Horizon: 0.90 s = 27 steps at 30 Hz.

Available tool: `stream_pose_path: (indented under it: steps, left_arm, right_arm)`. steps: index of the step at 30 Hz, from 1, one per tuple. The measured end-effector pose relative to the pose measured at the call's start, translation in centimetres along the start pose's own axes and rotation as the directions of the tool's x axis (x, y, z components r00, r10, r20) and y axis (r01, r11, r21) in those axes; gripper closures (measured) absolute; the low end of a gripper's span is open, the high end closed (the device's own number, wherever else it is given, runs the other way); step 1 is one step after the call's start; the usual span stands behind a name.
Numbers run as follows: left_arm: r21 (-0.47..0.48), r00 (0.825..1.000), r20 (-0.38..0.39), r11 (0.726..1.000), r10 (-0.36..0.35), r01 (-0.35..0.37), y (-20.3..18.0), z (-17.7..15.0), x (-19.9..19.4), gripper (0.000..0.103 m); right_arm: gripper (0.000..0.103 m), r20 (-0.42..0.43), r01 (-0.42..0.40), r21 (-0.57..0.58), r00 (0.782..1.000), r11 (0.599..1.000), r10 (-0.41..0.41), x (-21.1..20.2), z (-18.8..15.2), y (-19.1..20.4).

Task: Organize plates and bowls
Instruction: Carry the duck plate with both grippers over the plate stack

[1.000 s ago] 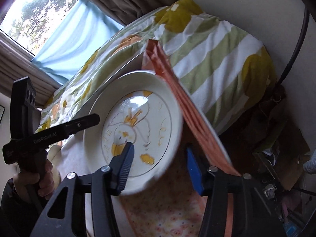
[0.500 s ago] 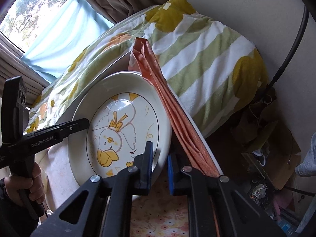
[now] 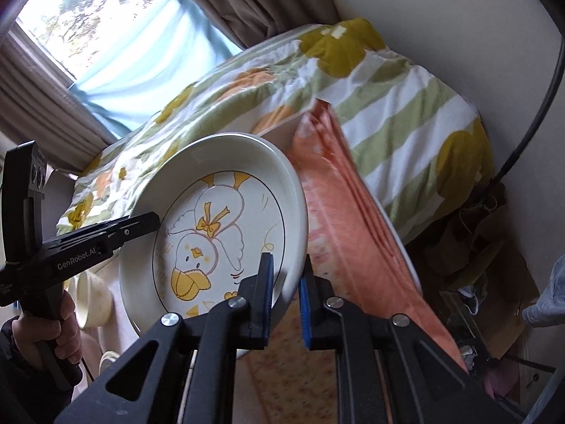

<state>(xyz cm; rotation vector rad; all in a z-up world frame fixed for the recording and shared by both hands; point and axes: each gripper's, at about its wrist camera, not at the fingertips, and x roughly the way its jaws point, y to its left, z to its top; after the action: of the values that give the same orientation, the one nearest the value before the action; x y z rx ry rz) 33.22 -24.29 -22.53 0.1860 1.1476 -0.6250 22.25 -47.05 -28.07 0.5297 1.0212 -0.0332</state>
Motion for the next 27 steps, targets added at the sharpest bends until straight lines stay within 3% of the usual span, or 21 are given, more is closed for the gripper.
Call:
stream_pose_path:
  steps: [9,15,20,27]
  left_arm:
    - [-0.065,0.991,0.124,0.997,0.044,-0.036,2.6,-6.5,-11.0,0.09]
    - [-0.144,0.984,0.16,0.988,0.08,-0.057,4.6,-13.6,-16.9,0.09]
    - [-0.193,0.987,0.119,0.978,0.107,-0.083,6.4,-19.7,-17.9,0.09]
    - [-0.28,0.985,0.036,0.948,0.166,-0.15,7.9,-27.6,-16.1,0.09]
  right_arm:
    - [0.091,0.046,-0.078,-0.144,0.995,0.987,0.085,-5.8,-3.1,6.9]
    - [0.091,0.053,-0.115,-0.22,0.99,0.969,0.13,-8.7,-7.1,11.5]
    - [0.091,0.012,-0.14,-0.259,0.989,0.956,0.148,-8.4,-10.9,13.9]
    - [0.091,-0.102,-0.152,-0.317,0.987,0.936,0.126,-4.9,-16.1,16.0]
